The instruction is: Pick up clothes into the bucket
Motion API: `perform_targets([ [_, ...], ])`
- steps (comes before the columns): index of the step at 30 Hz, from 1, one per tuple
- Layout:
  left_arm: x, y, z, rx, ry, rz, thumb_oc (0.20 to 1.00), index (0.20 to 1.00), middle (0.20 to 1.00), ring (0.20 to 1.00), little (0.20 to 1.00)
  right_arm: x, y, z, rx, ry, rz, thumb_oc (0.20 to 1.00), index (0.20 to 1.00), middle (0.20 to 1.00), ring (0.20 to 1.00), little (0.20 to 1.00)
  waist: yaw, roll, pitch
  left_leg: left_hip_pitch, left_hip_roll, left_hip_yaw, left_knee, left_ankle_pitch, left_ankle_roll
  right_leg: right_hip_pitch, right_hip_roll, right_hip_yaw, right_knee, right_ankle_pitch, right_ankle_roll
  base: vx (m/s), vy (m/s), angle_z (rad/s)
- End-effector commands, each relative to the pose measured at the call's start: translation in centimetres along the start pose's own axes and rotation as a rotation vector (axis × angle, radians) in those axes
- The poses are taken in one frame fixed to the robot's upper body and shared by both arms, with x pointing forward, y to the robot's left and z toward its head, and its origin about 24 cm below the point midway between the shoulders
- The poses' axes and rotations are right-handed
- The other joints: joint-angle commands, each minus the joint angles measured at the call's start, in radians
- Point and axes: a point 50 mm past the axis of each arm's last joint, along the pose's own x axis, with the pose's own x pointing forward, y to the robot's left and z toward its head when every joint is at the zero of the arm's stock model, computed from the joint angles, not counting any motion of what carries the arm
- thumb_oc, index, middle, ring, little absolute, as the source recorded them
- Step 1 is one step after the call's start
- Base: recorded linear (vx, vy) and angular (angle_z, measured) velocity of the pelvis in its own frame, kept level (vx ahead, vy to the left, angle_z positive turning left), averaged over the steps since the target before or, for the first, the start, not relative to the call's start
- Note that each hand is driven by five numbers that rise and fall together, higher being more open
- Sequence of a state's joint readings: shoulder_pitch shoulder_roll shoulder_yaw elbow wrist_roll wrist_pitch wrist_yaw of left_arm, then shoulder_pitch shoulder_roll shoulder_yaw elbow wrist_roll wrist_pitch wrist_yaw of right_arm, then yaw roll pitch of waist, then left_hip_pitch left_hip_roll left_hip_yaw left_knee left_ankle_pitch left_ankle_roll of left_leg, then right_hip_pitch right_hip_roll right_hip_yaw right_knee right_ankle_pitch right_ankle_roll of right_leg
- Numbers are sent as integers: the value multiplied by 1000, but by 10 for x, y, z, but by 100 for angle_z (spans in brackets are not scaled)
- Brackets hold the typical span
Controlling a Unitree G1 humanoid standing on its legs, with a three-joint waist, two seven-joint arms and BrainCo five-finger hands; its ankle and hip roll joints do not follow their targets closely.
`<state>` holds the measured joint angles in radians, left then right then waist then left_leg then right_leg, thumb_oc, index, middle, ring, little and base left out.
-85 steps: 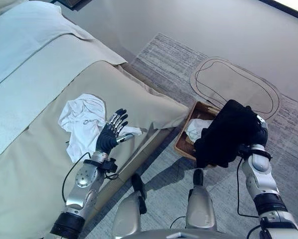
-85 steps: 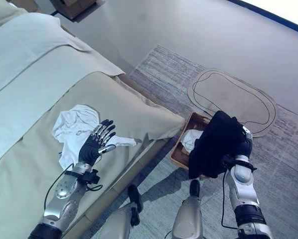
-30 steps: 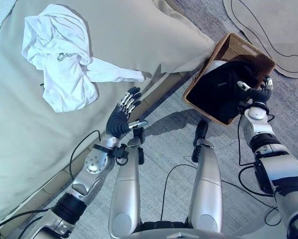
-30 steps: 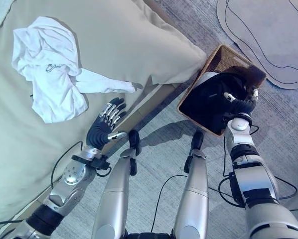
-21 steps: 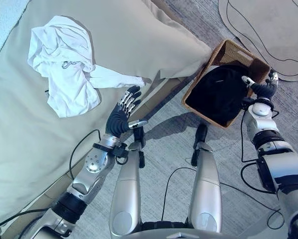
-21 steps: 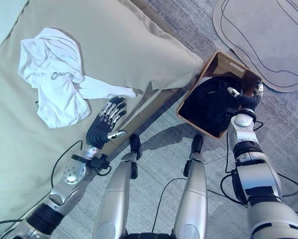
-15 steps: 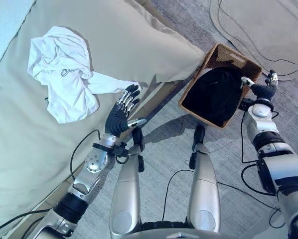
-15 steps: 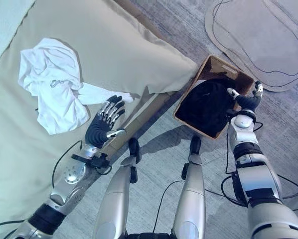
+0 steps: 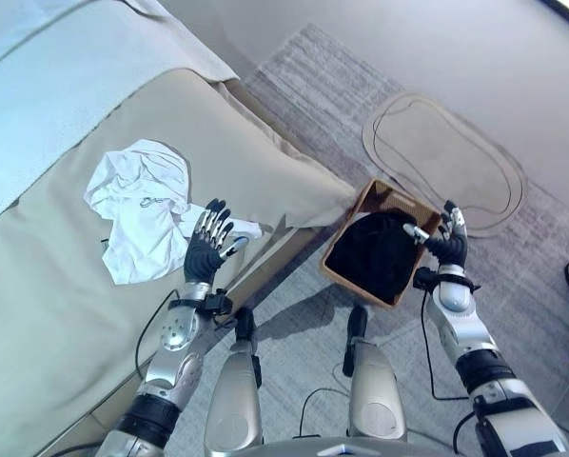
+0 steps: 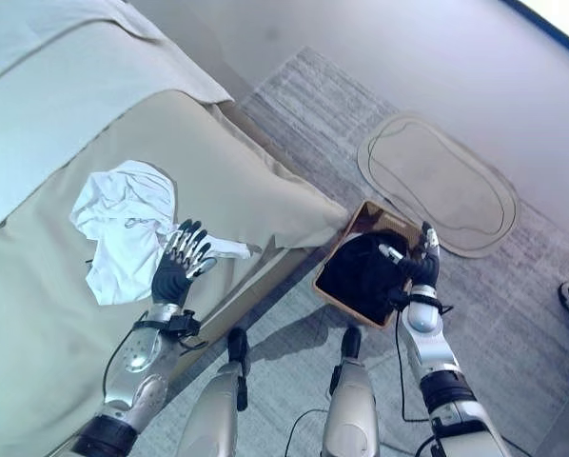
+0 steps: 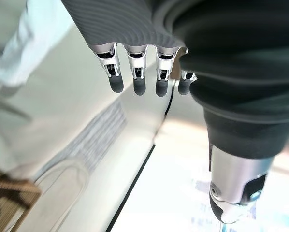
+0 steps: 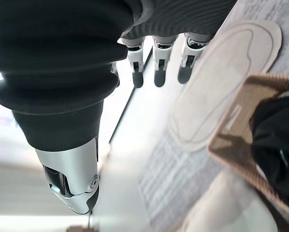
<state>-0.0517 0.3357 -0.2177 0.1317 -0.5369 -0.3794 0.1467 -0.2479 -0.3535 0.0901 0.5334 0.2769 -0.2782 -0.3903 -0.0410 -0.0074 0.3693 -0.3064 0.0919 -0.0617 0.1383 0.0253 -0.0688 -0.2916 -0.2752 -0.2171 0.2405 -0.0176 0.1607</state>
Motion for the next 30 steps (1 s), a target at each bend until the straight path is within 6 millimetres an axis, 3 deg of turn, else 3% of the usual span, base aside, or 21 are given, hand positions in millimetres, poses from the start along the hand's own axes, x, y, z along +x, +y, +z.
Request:
perform_targets([
  [1,10,9,29,177,-158,11,1000,1000,1000,1000,1000,0,9,25,25,-140,86,1000,1000,1000,1000,1000,23,-37,-28,26,-14,-9,-27,-1,16,32,-3,-28,-55,80,13,86,11,26],
  [4,12,20,32,330,-182,66,1000,1000,1000,1000,1000,-17,17,13,6,-110,192,1000,1000,1000,1000,1000,47,-45,-53,57,-19,-32,-68,15,17,79,-9,-70,-71,76,21,78,21,26],
  [9,11,30,24,346,-140,132,1000,1000,1000,1000,1000,-35,30,-7,49,-18,293,1000,1000,1000,1000,1000,59,-62,-78,82,-24,-42,-79,14,17,123,-8,-101,-97,83,29,60,35,25],
  [15,2,55,19,513,-91,220,1000,1000,1000,1000,1000,-49,32,-24,116,70,308,1000,1000,1000,1000,1000,73,-100,-81,69,-31,-42,-34,-11,20,138,-11,-105,-110,88,37,28,52,7],
  [20,7,74,26,726,-103,297,1000,1000,1000,1000,1000,-44,36,-18,127,49,310,1000,1000,1000,1000,1000,81,-128,-38,1,-35,-37,50,-36,19,95,-15,-84,-90,87,33,-75,50,-3],
  [27,39,94,60,1029,-226,430,1000,1000,1000,1000,1000,-34,42,7,132,-65,339,1000,1000,1000,1000,1000,60,-161,84,-149,-37,-37,178,-58,13,-31,-17,-69,-7,73,18,-125,23,-3],
  [30,47,96,69,1056,-254,454,1000,1000,1000,1000,1000,-33,44,11,128,-82,352,1000,1000,1000,1000,1000,54,-166,100,-187,-34,-36,216,-71,11,-64,-14,-60,19,64,14,-137,31,-2],
])
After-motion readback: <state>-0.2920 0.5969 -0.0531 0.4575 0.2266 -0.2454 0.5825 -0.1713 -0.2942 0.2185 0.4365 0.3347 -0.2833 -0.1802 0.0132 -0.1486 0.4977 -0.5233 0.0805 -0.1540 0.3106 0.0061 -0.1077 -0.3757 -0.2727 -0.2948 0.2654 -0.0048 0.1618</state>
